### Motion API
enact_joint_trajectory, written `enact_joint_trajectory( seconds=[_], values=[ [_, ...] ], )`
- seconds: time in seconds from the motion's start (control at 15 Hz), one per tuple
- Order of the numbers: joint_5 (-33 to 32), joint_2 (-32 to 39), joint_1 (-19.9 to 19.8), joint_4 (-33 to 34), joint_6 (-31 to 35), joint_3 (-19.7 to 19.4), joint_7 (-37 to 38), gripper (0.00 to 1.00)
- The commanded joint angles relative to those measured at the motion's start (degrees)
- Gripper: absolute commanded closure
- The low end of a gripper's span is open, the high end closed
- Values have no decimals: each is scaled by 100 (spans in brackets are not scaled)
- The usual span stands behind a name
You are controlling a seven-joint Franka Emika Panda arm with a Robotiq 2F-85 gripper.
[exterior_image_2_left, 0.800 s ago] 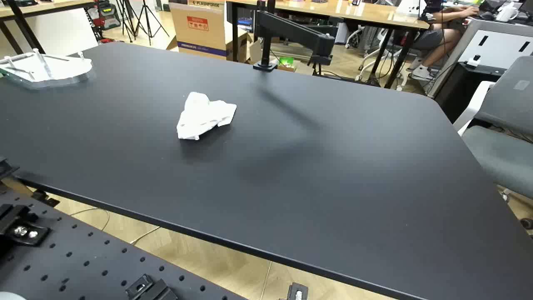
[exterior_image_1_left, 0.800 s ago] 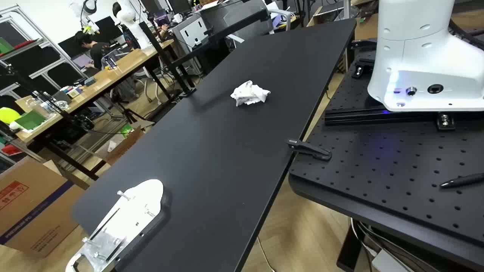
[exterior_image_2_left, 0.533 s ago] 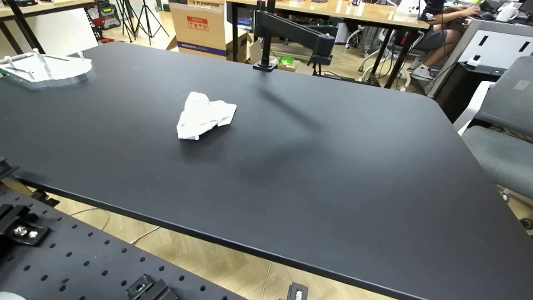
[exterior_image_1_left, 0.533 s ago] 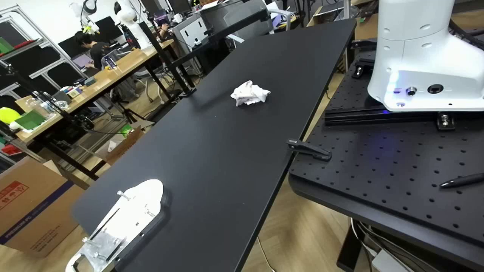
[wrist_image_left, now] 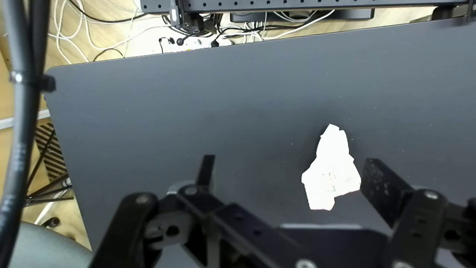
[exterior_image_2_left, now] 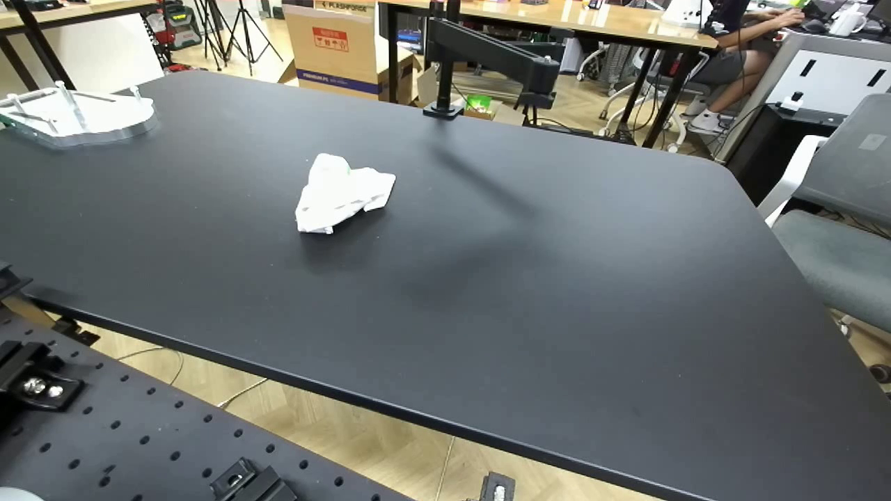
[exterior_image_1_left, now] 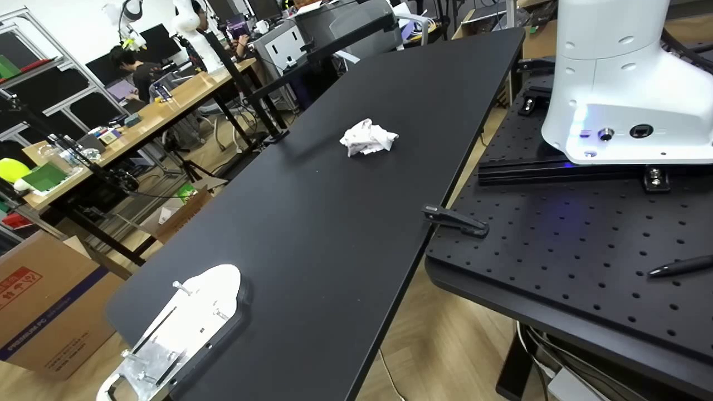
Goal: Pick up the cloth from the table and put it on the tripod.
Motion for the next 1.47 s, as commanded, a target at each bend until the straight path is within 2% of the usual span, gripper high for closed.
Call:
enact_joint_trajectory(
  seconds=[0.0, 0.27, 0.53, 0.8, 0.87, 0.93, 1.27, 1.4],
  values=[
    [-135, 78, 50, 25, 271, -6, 137, 0],
    [-289, 324, 85, -283, 1432, 201, 355, 0],
    [-324, 738, 112, -775, 2839, 619, 842, 0],
    [-94, 1370, 261, -1081, 3924, 945, 1292, 0],
    [40, 1554, 362, -1105, 4067, 930, 1242, 0],
    [-117, 1267, 273, -1099, 3828, 874, 1047, 0],
    [-121, 1365, 307, -1118, 3908, 860, 1042, 0],
    [-169, 1582, 209, -1185, 4255, 855, 1145, 0]
  ],
)
